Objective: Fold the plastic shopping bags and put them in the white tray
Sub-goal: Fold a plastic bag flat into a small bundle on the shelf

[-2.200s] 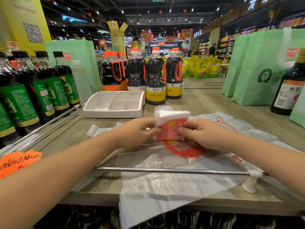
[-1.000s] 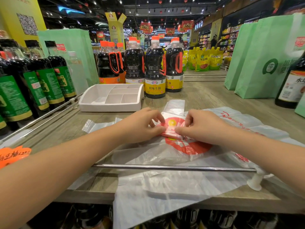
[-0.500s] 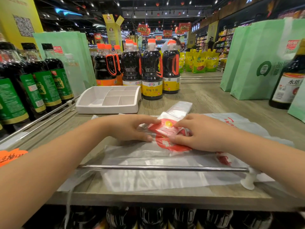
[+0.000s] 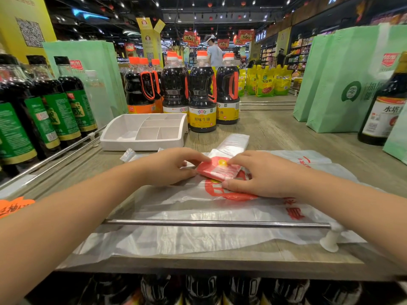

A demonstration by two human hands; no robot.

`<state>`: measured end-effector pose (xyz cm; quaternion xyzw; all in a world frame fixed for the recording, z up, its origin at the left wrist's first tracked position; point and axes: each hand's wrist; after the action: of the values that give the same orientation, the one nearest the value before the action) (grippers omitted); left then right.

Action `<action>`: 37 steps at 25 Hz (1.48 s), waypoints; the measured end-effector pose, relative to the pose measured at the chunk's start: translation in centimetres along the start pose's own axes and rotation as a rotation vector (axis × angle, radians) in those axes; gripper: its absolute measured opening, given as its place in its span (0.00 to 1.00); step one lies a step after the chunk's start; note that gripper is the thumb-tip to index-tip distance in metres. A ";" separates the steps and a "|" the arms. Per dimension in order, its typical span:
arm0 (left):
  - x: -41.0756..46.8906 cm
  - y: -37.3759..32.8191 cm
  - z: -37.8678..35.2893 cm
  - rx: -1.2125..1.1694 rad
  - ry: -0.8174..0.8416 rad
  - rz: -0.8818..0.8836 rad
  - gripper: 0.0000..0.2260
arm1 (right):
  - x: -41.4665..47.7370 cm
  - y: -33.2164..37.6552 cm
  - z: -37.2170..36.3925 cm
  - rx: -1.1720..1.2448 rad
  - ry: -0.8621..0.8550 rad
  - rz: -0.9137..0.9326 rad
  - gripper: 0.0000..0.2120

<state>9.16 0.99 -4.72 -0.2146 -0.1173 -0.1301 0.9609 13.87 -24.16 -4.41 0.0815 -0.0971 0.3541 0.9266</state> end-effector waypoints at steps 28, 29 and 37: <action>1.5 -0.8 0.1 0.332 0.098 -0.214 0.27 | -2.1 -1.1 1.9 -0.255 -0.142 0.468 0.21; 1.3 -1.5 0.6 0.265 0.050 -0.239 0.28 | -2.1 -1.4 1.9 -0.254 -0.144 0.461 0.20; -0.8 -2.1 0.0 0.075 0.156 -0.190 0.31 | -2.5 -2.6 1.5 -0.050 -0.199 0.354 0.18</action>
<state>7.78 -0.63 -4.13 -0.1558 -0.0668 -0.2322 0.9578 13.60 -27.98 -3.76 0.0745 -0.2097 0.4993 0.8374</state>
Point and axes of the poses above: each hand's wrist, its own x-axis towards the middle knuckle, its own z-axis out of the back of the hand, y = z × x, and after that the axes turned 13 degrees about -y, right-handed
